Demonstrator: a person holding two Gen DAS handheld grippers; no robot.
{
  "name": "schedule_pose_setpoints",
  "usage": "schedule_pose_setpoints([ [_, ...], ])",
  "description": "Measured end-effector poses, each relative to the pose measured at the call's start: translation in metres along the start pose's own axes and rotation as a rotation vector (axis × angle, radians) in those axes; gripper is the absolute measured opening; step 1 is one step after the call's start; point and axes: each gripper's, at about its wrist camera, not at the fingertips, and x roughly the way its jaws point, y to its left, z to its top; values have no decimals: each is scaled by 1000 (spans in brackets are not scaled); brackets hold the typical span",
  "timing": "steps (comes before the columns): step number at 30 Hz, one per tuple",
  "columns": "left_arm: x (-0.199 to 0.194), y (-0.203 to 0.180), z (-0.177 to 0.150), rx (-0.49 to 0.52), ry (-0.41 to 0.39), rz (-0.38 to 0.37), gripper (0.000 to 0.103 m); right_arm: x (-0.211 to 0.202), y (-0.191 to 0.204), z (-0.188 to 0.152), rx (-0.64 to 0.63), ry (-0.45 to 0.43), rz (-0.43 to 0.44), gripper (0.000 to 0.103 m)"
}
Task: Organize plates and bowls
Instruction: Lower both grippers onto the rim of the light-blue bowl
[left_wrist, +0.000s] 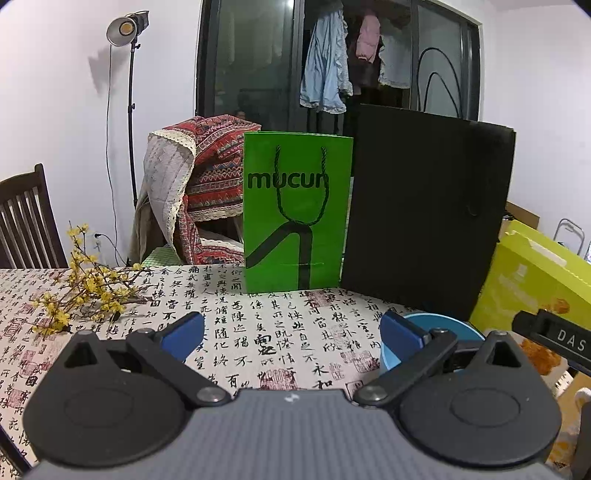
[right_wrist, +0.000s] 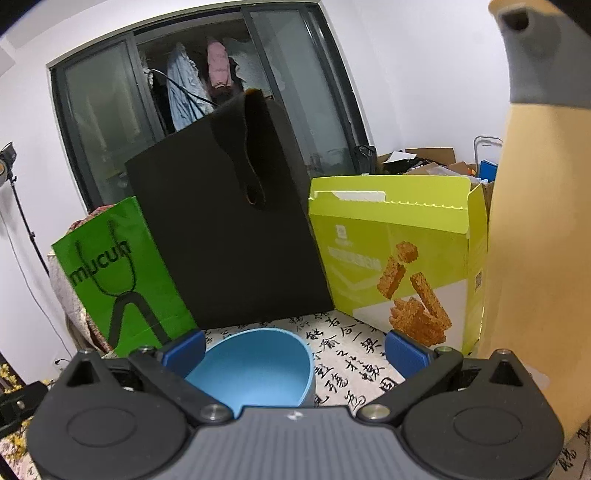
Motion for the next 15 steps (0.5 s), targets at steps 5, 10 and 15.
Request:
schedule_pose_setpoints([
  [5,17,-8,2,1,9,9,103,22,-13,-5,40,-1,-19,103],
  [10,35,-20,-3,-2,40,8,103,42,-21,-13,26,24,-12,103],
  [15,49,-32,-5,-10,54,18,103,50,-27,-17,40,43,1,103],
])
